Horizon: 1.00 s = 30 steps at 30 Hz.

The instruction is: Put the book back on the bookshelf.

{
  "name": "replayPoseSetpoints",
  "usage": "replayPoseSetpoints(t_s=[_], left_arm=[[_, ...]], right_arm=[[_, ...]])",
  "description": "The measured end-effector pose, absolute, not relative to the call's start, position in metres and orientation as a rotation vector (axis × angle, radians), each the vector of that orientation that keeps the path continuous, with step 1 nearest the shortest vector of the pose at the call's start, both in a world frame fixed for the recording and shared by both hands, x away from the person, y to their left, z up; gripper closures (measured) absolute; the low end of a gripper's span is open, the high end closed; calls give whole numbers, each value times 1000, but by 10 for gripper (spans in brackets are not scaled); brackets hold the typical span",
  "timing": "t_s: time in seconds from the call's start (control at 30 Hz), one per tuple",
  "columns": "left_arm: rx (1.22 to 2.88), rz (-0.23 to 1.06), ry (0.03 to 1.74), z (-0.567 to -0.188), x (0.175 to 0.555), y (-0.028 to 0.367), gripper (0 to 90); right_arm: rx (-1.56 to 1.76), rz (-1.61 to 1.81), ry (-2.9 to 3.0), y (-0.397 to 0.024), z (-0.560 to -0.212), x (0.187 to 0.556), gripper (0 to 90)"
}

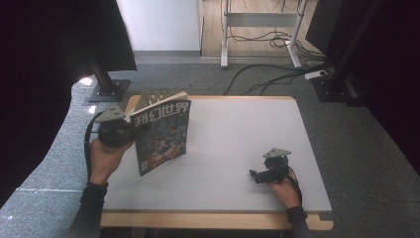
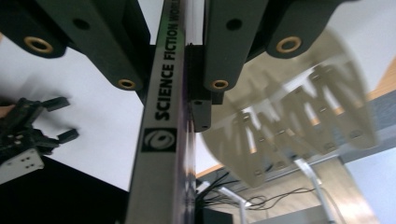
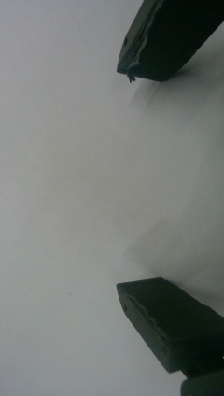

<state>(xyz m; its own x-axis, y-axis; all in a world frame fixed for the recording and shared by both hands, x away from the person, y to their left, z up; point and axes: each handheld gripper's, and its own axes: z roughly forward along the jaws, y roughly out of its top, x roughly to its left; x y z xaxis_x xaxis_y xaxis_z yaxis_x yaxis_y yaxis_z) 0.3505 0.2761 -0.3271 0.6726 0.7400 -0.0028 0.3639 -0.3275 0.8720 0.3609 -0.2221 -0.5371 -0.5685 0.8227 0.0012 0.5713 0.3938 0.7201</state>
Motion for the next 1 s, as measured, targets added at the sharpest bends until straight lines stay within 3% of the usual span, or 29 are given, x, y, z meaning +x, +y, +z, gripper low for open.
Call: replayPoseSetpoints(t_s=[0.47,1.0], left_arm=[[1878,609,1030,-319,350,332,827],[1794,651,1145,-332,396,326,826]], right_arm=[[1204,978,2299,-222,-537,361,0],[1201,978,2300,-222,-537,360,0]])
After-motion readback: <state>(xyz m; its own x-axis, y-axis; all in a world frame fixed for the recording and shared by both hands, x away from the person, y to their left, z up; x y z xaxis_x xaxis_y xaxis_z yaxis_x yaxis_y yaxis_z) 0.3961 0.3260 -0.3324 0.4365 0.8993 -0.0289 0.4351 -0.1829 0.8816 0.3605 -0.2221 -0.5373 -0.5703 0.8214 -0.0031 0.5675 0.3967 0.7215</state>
